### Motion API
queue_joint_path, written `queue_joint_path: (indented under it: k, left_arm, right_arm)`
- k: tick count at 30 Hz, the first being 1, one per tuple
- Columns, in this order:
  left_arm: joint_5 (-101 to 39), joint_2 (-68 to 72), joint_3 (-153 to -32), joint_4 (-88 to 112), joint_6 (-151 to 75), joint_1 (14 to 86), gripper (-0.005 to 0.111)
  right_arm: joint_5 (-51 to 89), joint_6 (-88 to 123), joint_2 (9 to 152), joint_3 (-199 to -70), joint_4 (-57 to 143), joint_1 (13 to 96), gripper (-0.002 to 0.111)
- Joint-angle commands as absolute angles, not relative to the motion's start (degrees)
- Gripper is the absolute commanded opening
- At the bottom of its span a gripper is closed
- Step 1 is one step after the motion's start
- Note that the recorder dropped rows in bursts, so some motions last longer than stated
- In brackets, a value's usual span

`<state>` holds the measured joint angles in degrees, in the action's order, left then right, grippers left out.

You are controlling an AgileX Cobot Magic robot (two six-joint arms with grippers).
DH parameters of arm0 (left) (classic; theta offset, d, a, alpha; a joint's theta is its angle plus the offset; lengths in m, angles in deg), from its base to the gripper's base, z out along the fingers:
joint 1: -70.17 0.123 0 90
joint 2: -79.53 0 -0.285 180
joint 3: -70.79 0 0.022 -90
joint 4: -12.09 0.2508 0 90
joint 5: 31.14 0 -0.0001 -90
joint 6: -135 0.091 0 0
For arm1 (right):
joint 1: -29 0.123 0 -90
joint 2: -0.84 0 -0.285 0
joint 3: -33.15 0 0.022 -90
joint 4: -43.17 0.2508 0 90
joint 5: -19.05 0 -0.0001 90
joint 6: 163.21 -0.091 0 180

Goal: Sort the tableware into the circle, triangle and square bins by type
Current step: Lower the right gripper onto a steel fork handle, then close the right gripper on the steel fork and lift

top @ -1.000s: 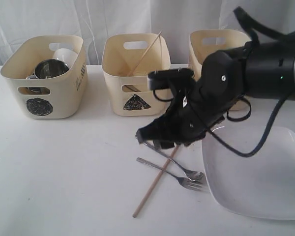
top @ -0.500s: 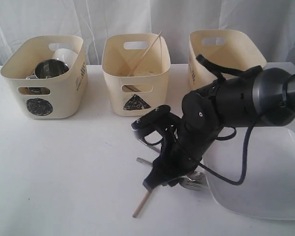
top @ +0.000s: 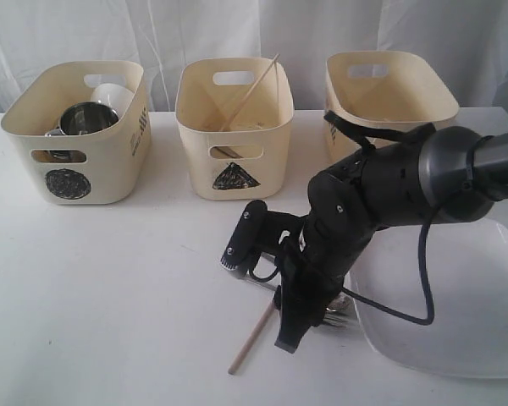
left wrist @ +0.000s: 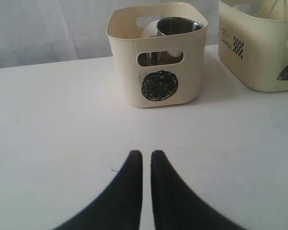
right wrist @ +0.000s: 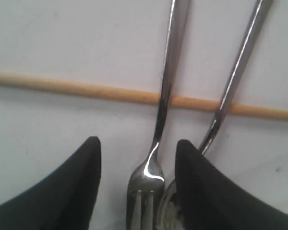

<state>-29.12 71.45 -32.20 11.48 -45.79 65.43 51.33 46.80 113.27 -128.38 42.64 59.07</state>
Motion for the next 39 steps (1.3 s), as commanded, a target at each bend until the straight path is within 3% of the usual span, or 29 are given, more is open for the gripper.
queue_joint_path:
  k: [1,19,21,28,39]
  left_arm:
    - [-29.4,71.7,-32.0,10.8,-46.1,65.4,0.013]
    - [-29.4,71.7,-32.0,10.8,-46.1,65.4,0.013]
    - [-29.4,71.7,-32.0,10.8,-46.1,65.4,0.013]
    - [-29.4,71.7,-32.0,10.8,-46.1,65.4,0.013]
    - [-29.4,71.7,-32.0,10.8,-46.1,65.4,0.013]
  right_arm:
    - [50.6,47.6,113.6,-128.2,42.3,59.2,0.046]
    - [50.0,48.0,116.2,-128.3,42.3,59.2,0.042]
    - [50.3,48.0,116.2,-128.3,42.3,59.2,0.036]
    - [51.0,48.0,116.0,-128.6,42.3,59.2,0.000]
    - [54.2,46.1,112.5,-129.8,43.5,59.2,0.000]
